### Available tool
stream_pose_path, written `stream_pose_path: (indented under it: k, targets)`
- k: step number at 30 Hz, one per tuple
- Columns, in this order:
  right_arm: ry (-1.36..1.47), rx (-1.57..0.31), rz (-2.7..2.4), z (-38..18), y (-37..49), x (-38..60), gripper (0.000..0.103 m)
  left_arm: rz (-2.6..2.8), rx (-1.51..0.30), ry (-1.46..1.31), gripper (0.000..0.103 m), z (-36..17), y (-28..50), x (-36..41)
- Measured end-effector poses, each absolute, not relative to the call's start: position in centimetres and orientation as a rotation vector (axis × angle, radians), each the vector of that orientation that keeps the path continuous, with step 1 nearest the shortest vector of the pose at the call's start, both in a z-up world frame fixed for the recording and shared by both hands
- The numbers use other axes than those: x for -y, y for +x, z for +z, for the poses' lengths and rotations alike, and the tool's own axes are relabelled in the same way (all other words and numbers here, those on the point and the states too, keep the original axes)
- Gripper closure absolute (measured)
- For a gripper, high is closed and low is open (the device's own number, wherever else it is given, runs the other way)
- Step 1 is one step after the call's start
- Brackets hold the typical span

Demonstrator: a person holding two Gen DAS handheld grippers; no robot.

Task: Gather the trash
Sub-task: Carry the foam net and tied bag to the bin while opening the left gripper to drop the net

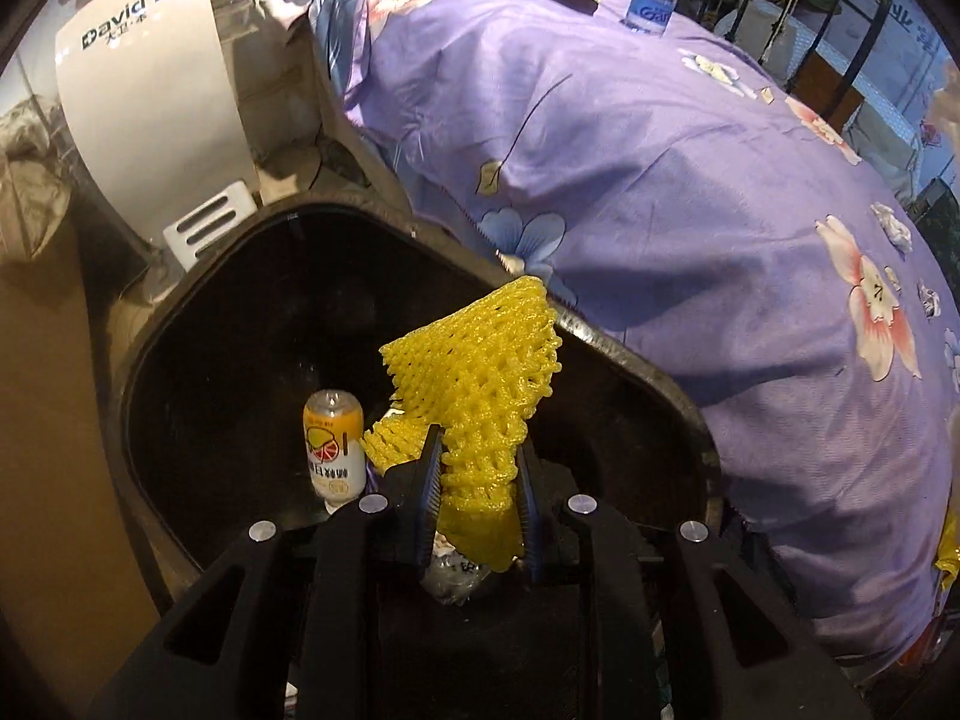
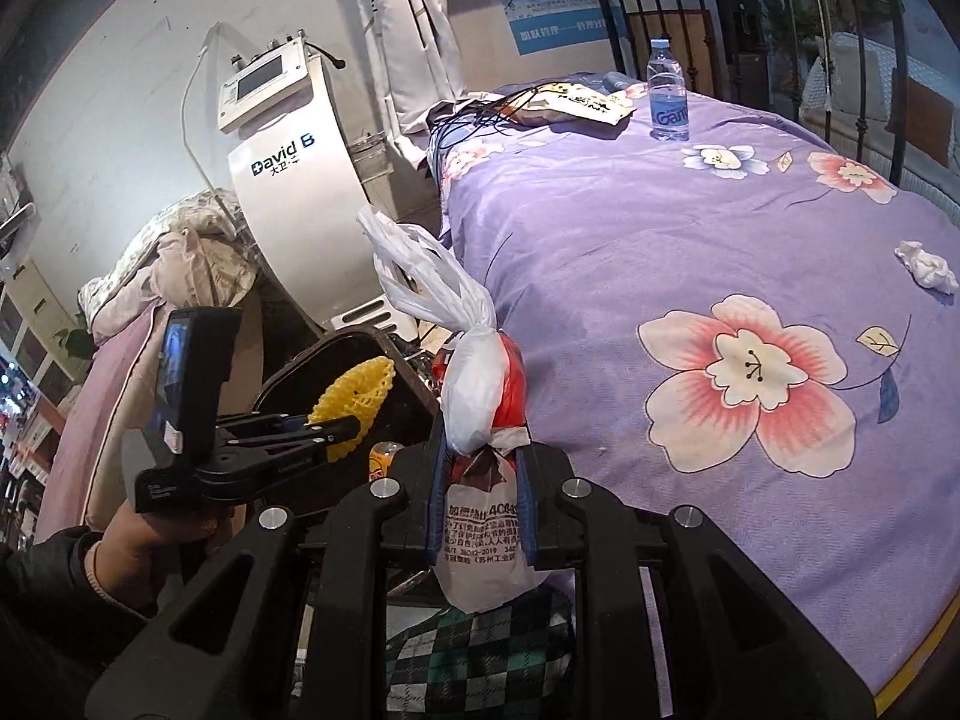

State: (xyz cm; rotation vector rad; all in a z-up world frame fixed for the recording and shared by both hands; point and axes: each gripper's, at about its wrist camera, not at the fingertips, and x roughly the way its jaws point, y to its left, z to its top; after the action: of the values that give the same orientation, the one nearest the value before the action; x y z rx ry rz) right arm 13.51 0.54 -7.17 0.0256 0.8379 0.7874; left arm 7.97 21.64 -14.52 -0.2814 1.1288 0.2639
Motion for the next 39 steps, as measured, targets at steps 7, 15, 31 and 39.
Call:
stream_pose_path:
  k: [7, 15, 31, 39]
  targets:
    - [0.016, -0.871, 0.804, -8.1, 13.0, -1.5, 0.083, 0.301, -1.182, -0.298, 0.023, -16.2, 7.7, -22.3]
    - [0.024, -0.917, 0.839, -9.4, 13.2, -2.7, 0.083, 0.389, -1.079, -0.258, 0.012, -13.6, 7.4, -23.5]
    - [-0.015, -1.084, 1.015, -13.4, 13.6, -10.6, 0.083, 0.555, -0.817, -0.305, 0.009, -6.5, 5.4, -28.5]
    - [-0.073, -1.147, 1.083, -15.6, 12.3, -15.0, 0.083, 0.578, -0.782, -0.296, 0.009, -5.6, 5.0, -29.2]
